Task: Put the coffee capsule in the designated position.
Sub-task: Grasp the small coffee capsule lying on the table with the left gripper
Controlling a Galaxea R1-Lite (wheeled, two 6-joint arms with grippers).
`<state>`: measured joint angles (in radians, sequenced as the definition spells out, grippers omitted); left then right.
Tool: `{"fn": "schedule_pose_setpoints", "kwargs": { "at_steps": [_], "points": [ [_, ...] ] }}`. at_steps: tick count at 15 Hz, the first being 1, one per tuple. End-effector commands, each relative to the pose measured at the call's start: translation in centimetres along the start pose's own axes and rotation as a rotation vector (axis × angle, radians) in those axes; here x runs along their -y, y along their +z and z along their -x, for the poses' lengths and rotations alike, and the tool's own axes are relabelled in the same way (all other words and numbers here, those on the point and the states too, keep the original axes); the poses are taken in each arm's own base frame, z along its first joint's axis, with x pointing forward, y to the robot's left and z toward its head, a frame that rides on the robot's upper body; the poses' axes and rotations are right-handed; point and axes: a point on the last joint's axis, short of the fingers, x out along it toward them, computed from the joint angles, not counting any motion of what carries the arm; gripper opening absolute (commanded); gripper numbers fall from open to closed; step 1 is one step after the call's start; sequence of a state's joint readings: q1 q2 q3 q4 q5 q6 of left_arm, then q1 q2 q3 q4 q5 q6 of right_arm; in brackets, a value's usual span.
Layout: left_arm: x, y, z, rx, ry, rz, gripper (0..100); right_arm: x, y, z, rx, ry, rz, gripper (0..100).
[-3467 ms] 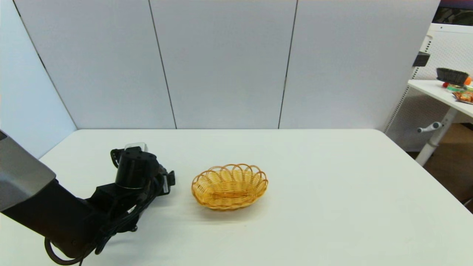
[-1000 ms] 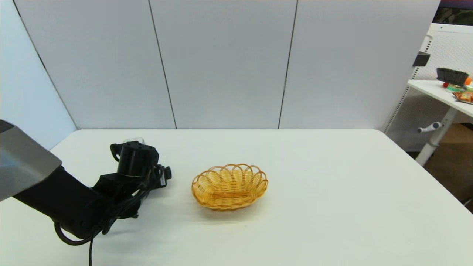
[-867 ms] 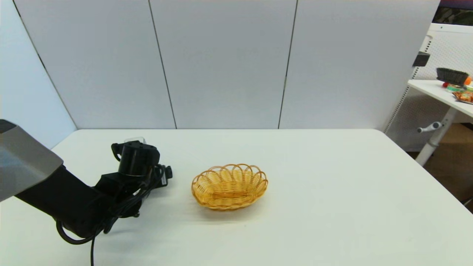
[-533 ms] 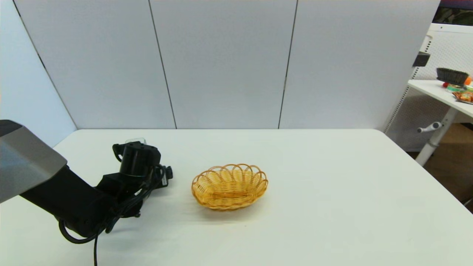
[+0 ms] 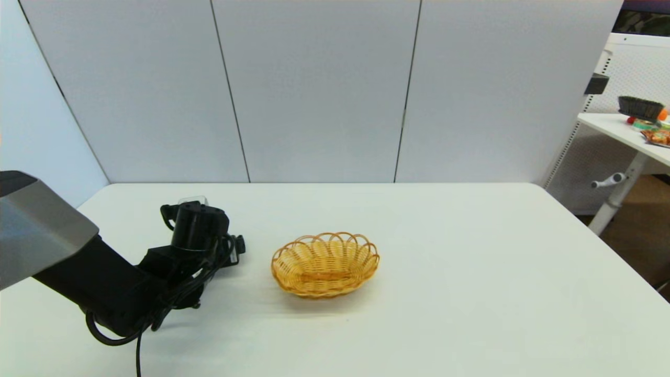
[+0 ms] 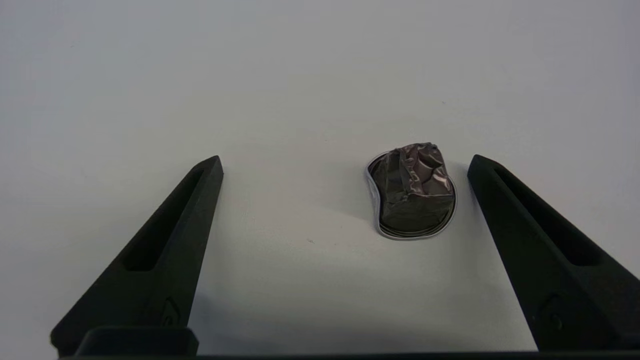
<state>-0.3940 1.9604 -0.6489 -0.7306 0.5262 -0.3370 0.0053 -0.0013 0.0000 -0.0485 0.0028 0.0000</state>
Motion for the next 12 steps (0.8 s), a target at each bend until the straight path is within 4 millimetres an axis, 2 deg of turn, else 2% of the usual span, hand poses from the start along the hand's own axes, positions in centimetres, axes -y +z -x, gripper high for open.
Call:
{"fn": "schedule_pose_setpoints", "kwargs": {
  "at_steps": [1, 12],
  "points": [
    [0.0, 0.06, 0.03, 0.004, 0.002, 0.004, 0, 0.0, -0.47, -0.12, -0.018, 0.001, 0.0, 100],
    [-0.01, 0.2, 0.31, 0.009, -0.001, 0.005, 0, 0.0, -0.47, -0.12, -0.018, 0.001, 0.0, 100]
  ]
}}
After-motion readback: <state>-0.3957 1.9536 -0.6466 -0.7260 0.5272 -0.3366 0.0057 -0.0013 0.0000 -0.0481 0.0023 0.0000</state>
